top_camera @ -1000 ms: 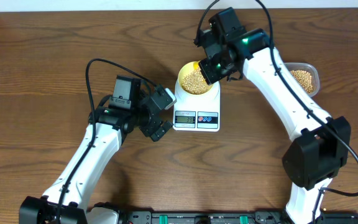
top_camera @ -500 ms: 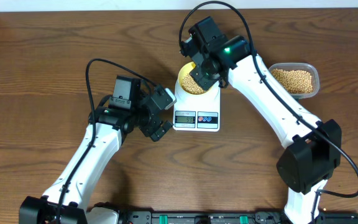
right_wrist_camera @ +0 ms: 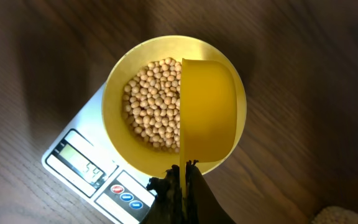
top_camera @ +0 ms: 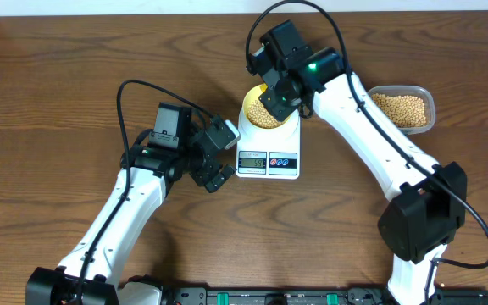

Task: Scoop item into bowl and weigh 50g on scale
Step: 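Tip the scoop to pour soybeans into the yellow bowl, then lift the empty scoop up and hold it above the tub, right gripper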

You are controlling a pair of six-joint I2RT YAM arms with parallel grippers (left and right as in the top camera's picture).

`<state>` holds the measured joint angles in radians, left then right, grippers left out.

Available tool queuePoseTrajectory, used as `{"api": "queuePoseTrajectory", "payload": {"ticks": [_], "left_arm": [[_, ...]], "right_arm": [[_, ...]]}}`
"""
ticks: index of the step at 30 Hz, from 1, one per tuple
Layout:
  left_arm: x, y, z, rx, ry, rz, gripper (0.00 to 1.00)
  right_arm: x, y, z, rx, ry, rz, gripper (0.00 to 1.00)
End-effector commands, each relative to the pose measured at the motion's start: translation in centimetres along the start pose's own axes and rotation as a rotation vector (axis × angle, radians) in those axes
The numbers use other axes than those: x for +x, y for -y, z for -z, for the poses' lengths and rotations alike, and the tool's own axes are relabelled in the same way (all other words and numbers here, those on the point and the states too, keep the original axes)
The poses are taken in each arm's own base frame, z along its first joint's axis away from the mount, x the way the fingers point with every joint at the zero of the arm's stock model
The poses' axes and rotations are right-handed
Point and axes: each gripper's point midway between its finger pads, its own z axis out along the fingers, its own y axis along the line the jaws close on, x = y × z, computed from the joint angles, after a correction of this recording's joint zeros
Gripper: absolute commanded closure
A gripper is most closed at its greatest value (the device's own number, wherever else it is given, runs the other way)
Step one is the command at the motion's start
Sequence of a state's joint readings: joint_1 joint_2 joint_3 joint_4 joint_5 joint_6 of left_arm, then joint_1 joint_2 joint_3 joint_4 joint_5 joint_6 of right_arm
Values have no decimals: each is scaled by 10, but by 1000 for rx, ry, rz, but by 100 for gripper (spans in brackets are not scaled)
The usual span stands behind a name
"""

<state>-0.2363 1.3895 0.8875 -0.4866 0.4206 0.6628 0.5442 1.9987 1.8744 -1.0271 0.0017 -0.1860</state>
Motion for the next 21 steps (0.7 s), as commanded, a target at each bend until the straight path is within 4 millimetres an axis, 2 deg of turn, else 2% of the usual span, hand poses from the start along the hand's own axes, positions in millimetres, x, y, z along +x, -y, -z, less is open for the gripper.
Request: {"api": "queuePoseTrajectory", "payload": {"ticks": [1, 7, 13, 21], "left_arm": [[-3, 0, 4, 0, 18, -15, 2], [-3, 0, 4, 0, 18, -15, 2], [-3, 0, 4, 0, 18, -15, 2], [-3, 0, 4, 0, 18, -15, 2]], "right_arm": [[-14, 4, 8, -64, 56, -45, 99], [-27, 16, 31, -115, 126, -80, 99], [-40, 39, 73, -132, 236, -121, 99], [-31, 77, 119, -92, 313, -227, 99]]}}
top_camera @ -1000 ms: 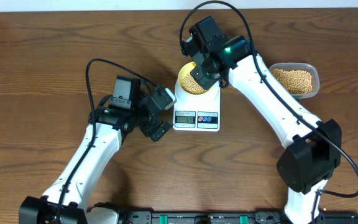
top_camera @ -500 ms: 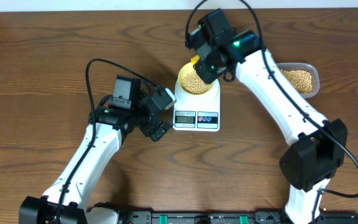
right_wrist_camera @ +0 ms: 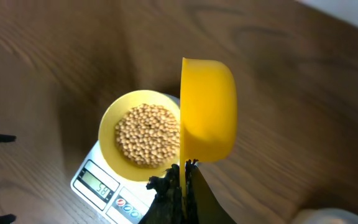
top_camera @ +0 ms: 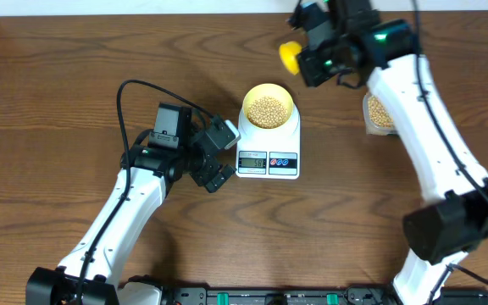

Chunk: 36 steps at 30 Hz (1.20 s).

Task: Scoop item into bowl and weigh 50g on scale
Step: 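Lift the empty scoop up and hold it above the tub, right gripper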

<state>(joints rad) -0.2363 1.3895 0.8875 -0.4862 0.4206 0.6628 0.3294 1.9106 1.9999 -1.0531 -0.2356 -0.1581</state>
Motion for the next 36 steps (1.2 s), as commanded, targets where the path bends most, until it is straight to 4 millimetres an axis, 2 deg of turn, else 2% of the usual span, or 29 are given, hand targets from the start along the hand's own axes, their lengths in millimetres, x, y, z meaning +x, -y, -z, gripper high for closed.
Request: {"api": "queuePoseTrajectory", "payload": {"ticks": [1, 9, 36], "left_arm": [[-3, 0, 4, 0, 18, -15, 2], [-3, 0, 4, 0, 18, -15, 2], [-3, 0, 4, 1, 18, -15, 2]], "right_arm": [[-15, 5, 41, 2, 88, -40, 99], [-5, 21, 48, 19, 66, -90, 99], [0, 22, 48, 19, 46, -106, 99]]}}
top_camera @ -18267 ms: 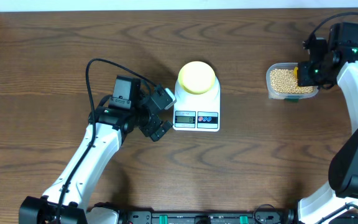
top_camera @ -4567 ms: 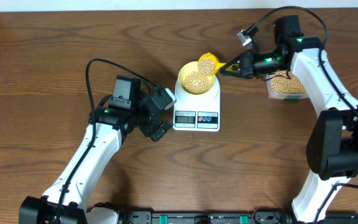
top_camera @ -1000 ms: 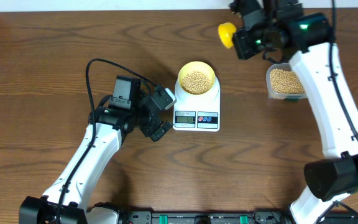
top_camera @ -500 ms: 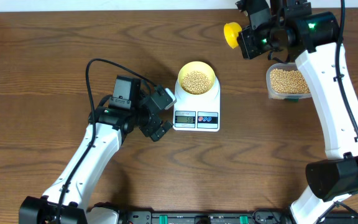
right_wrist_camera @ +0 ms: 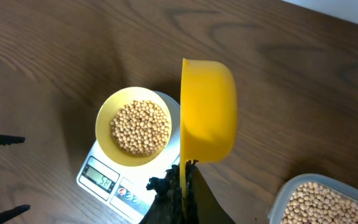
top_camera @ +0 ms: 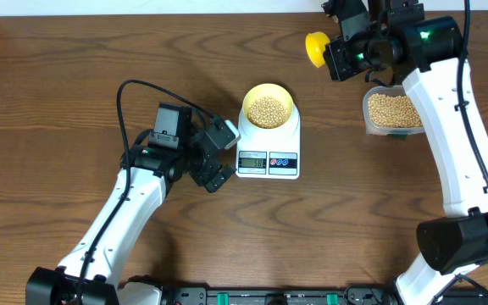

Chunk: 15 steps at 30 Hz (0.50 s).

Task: Scoop item into bowl and weigh 50g on scale
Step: 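Lift the empty scoop up and hold it above the tub, right gripper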

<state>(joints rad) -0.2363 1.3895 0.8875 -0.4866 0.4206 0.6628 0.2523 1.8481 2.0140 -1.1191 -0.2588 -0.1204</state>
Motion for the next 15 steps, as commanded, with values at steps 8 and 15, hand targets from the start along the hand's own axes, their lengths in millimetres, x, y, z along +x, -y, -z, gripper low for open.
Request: {"api": "queuePoseTrajectory", "payload": {"ticks": [8, 15], "left_arm": [[-3, 0, 4, 0, 18, -15, 2], [-3, 0, 4, 0, 18, -15, 3]], "right_arm": [[0, 0, 10, -7, 5, -19, 99], [0, 2, 10, -4, 5, -23, 99]]}}
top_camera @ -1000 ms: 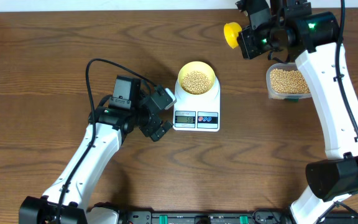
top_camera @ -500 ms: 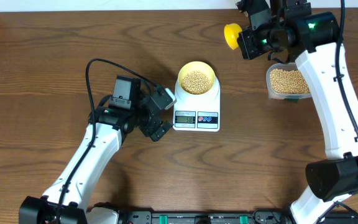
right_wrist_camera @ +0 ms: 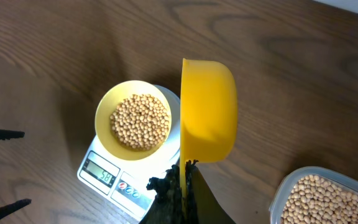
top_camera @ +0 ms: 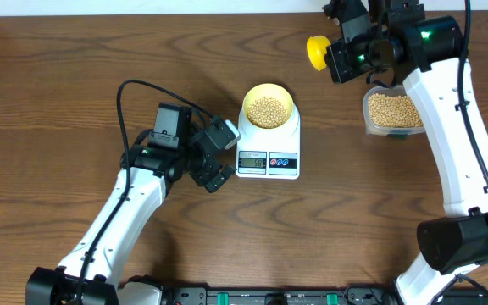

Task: Scoop item into bowl and weigh 50g on scale
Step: 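Lift the empty scoop up and hold it above the tub, right gripper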

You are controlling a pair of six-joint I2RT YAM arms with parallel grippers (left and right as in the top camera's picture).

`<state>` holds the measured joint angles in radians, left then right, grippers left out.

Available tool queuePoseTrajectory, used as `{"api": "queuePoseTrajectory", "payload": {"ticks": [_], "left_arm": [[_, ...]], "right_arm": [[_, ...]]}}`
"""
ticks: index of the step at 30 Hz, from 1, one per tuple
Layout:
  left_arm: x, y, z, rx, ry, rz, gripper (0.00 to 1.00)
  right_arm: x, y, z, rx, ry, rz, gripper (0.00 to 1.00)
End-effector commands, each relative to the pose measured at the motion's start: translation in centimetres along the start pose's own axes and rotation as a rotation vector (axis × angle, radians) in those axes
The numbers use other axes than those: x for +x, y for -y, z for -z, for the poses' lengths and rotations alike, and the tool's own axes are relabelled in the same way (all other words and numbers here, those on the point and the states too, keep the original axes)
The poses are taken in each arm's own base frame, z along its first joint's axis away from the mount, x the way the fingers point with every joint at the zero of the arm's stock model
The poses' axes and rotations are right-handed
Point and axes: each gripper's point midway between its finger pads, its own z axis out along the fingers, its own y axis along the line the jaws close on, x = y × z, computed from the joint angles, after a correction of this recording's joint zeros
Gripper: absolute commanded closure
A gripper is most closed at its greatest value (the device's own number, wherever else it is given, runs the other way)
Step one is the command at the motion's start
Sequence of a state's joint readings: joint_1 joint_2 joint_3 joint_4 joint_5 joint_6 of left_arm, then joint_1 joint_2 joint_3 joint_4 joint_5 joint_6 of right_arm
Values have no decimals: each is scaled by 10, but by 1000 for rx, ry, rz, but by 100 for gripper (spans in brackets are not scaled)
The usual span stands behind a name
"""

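Observation:
A yellow bowl [top_camera: 268, 106] heaped with soybeans sits on the white scale [top_camera: 268, 158], whose display [right_wrist_camera: 100, 175] reads 58. My right gripper [right_wrist_camera: 185, 168] is shut on the thin handle of a yellow scoop [right_wrist_camera: 208, 109], held on edge high above the table, up and right of the bowl; the scoop [top_camera: 317, 49] shows near the back edge. A clear container of soybeans [top_camera: 391, 113] lies under the right arm. My left gripper [top_camera: 221, 157] hovers open just left of the scale, holding nothing.
The wooden table [top_camera: 58, 102] carries only the scale, bowl and bean container [right_wrist_camera: 325, 199]. The left arm's cable [top_camera: 134, 89] loops over the table's left middle. A rail with connectors [top_camera: 269, 296] runs along the front edge.
My right gripper with the scoop has shifted only slightly. The scale display reads 58, as before. The left arm has not moved.
The scoop was first tipped over the bowl on the scale, display near 54. Then my right gripper held it higher, up and right of the bowl. It then stood near the table's back edge by the bean container, where it stays, the display reading 58.

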<state>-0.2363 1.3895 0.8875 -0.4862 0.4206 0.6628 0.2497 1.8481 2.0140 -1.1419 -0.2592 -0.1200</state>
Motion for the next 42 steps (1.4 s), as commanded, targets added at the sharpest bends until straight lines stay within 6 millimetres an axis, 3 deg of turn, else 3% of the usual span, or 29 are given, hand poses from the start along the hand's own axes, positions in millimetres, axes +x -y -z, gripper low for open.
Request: {"api": "queuePoseTrajectory", "payload": {"ticks": [1, 13, 23, 42], "left_arm": [[-3, 0, 4, 1, 18, -15, 2], [-3, 0, 4, 1, 18, -15, 2], [-3, 0, 4, 0, 18, -15, 2], [-3, 0, 4, 0, 18, -15, 2]], "right_arm": [[-5, 2, 10, -1, 28, -22, 99], [-3, 23, 15, 25, 33, -87, 99], [9, 58, 24, 68, 16, -209, 99], [9, 61, 25, 73, 17, -213, 99]]}}
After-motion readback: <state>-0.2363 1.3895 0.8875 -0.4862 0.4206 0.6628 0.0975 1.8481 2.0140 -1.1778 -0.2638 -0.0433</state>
